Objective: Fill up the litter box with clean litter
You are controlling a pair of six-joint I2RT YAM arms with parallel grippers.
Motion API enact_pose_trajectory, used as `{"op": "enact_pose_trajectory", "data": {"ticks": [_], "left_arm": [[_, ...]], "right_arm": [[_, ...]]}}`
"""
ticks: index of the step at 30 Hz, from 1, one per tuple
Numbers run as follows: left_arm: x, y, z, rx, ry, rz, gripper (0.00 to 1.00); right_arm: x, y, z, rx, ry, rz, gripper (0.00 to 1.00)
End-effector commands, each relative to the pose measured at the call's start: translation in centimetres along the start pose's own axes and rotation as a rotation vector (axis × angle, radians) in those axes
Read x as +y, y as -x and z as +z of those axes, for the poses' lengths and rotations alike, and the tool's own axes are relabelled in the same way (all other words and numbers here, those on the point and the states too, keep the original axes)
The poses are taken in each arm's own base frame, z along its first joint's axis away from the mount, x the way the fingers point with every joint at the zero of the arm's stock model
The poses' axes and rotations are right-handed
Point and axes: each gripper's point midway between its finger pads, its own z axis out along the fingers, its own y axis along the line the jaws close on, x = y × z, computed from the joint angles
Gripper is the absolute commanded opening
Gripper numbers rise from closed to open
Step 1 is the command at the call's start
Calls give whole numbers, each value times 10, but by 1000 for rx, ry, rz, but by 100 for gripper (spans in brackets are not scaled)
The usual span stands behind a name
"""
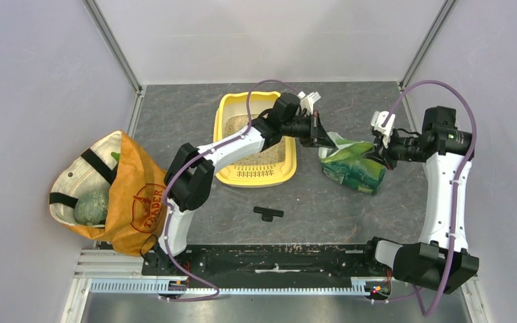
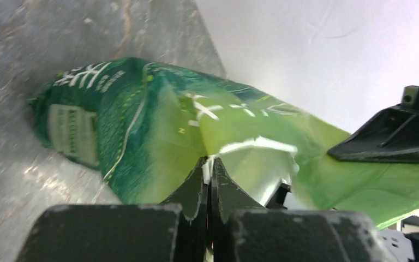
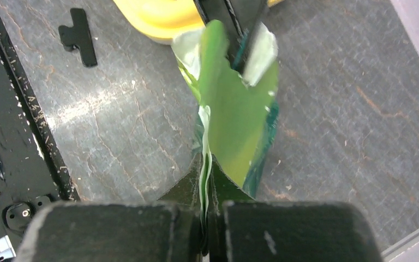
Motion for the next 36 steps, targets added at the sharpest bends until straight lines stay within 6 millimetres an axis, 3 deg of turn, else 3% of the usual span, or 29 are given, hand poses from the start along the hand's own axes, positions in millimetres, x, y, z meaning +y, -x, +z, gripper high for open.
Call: {"op": "enact_pose_trajectory", "data": {"ticks": [1,5,10,11,14,20,27,30,32,35,36], "left_arm": [[-40,3,-38,-11,-16,114,2],[-21,-13,-47,36,67,153,2],[-29,-8,-48,20,64,162,5],[-30,-8,-47,22,67,155,6],[-28,-9,-46,26,76,144,3],[-25,-17,-46,58,72,175,2],[-21,-18,-43,80,81,204,2],[-24,-18,-41,80,73,211,2],[-25,-19,-40,83,71,215,2],[-25,-19,-41,85,71,220,2],[-27,-17,-42,81,68,230,2]], "right_arm": [[1,-5,-6,-48,14,-15,0],[0,-2,-8,-63,47,25,3],[-6,-5,-15,1,11,60,58],[-7,-7,-17,24,-1,79,63],[-10,-19,-25,81,-47,112,64],[-13,-30,-26,80,-67,104,55],[-20,2,-18,-73,-36,85,70],[-23,7,-13,-93,-29,105,68],[-31,12,-11,-118,-45,125,61],[-37,21,-11,-142,-48,119,29],[-36,24,-12,-145,-44,112,9]]}}
